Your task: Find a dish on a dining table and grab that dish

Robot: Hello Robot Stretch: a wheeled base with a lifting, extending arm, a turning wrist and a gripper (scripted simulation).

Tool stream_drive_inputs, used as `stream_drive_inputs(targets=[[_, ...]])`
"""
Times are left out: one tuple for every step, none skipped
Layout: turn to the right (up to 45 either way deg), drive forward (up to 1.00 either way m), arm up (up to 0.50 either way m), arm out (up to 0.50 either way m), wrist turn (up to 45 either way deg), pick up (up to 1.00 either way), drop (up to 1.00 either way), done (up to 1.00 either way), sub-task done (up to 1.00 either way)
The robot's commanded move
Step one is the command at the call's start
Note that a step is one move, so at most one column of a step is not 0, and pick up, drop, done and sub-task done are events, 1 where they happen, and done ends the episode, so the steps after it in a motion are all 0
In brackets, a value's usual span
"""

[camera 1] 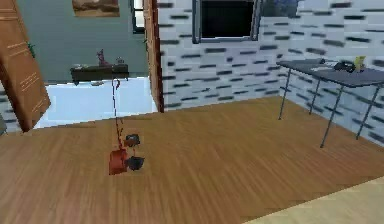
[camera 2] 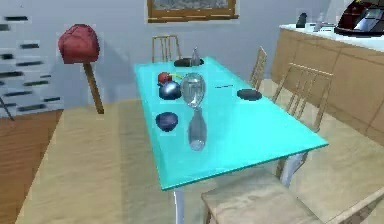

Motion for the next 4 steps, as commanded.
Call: stream_drive_inputs(targets=[[45.0,0.00,0.00,0.00,0.0,0.00,0.00,0.00,0.00],[6.0,0.00,0.00,0.00,0.0,0.00,0.00,0.00,0.00],[0.0,0.65,0.00,0.00,0.0,0.00,0.00,0.00,0.00],[-18.0,0.00,0.00,0.00,0.0,0.00,0.00,0.00,0.00]])
